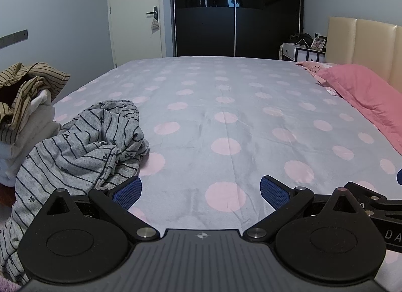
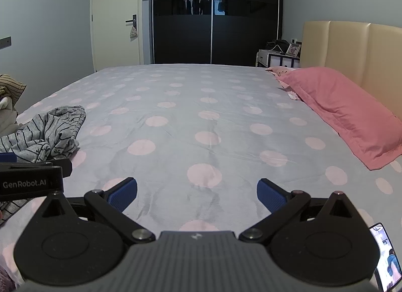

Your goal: Fold clothes

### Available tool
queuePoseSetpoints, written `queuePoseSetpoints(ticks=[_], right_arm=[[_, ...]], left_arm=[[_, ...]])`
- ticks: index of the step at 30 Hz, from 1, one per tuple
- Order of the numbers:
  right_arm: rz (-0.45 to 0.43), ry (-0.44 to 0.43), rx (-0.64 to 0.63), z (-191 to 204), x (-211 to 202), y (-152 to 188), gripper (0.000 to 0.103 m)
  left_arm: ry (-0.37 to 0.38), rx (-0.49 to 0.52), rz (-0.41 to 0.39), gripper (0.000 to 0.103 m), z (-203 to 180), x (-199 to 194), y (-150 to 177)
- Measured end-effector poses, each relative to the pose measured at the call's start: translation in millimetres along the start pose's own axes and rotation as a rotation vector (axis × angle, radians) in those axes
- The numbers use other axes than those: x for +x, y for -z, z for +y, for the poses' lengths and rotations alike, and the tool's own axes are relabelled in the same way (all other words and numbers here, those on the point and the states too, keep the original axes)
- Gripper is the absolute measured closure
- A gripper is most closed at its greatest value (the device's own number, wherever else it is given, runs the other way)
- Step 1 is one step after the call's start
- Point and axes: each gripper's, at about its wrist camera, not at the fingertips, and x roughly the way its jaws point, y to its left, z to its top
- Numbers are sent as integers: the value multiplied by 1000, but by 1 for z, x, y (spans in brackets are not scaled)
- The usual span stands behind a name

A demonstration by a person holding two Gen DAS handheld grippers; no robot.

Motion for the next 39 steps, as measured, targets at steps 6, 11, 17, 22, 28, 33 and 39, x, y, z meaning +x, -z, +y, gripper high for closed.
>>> queuePoseSetpoints(ticks=[6,11,17,22,28,33,39], right_arm=[[-1,-1,-2,0,0,0,1],[-2,-1,-2,-1,1,0,1],[-2,0,-6,-1,1,1,1],[-2,-1,-8,-3,1,2,1],[3,-2,-10,-3,1,3,1],[6,-2,-14,-3,2,2,1],[8,-4,-16,-4,1,3,1]], left_arm=[[2,-2,-3,0,-1,-1,0],[2,-3,-2,0,-2,-2,1],[3,-2,-3,0,-4,-3,1],[3,0,0,0,-5,-3,1],[3,1,8,0,-7,-4,1],[2,5,11,0,-8,-6,1],[1,9,16,0,-8,-6,1]])
